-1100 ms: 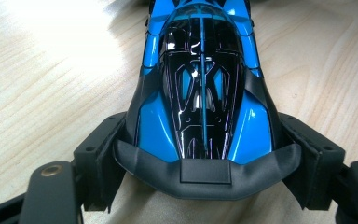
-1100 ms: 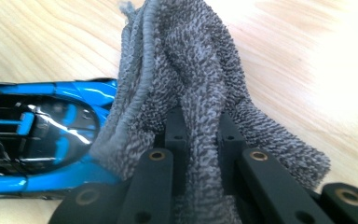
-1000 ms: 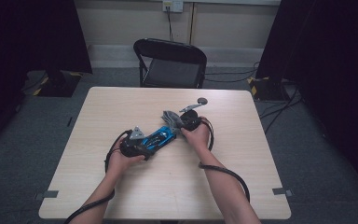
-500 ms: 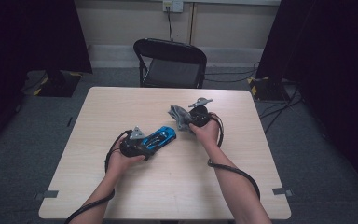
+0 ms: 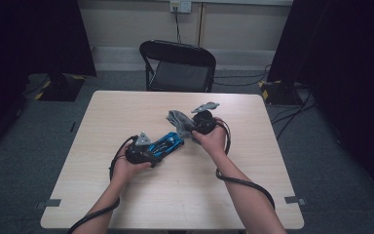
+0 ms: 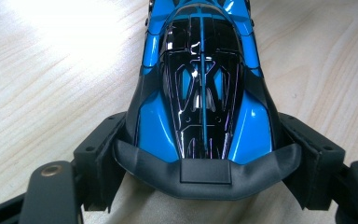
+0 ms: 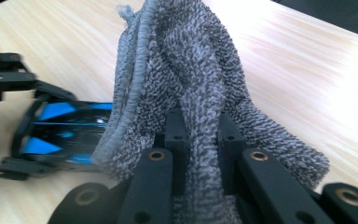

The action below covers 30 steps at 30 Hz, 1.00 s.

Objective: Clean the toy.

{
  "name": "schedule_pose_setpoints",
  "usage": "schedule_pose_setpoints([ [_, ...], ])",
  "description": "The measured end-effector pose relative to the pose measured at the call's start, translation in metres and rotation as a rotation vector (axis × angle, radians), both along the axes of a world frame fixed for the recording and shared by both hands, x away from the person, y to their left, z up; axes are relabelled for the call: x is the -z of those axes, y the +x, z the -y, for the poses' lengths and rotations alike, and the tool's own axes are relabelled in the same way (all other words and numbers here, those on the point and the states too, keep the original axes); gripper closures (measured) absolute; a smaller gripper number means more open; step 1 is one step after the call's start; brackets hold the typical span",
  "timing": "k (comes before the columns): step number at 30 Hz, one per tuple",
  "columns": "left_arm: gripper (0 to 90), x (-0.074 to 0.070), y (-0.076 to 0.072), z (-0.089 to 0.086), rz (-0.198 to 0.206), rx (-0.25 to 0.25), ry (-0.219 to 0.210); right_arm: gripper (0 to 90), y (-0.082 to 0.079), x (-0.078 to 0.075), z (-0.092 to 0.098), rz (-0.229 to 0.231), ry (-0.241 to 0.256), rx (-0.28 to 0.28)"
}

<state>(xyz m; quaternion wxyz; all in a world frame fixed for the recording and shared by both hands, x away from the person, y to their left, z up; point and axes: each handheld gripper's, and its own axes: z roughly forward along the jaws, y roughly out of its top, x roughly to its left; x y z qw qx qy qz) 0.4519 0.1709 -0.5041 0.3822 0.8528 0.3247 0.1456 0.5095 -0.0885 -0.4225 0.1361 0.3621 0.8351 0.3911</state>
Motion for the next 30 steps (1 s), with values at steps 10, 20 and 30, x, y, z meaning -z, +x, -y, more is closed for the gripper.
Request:
schedule_pose_setpoints([
  [10, 24.2, 0.000, 0.000, 0.000, -0.001, 0.001, 0.001, 79.7, -0.020, 0.014, -0.037, -0.021, 0.014, -0.092],
  [20, 24.2, 0.000, 0.000, 0.000, 0.000, 0.001, 0.002, 79.6, -0.034, 0.027, -0.074, -0.033, -0.009, -0.164],
  [30, 24.2, 0.000, 0.000, 0.000, 0.005, 0.000, 0.006, 79.3, -0.043, 0.039, -0.098, -0.031, -0.028, -0.209],
])
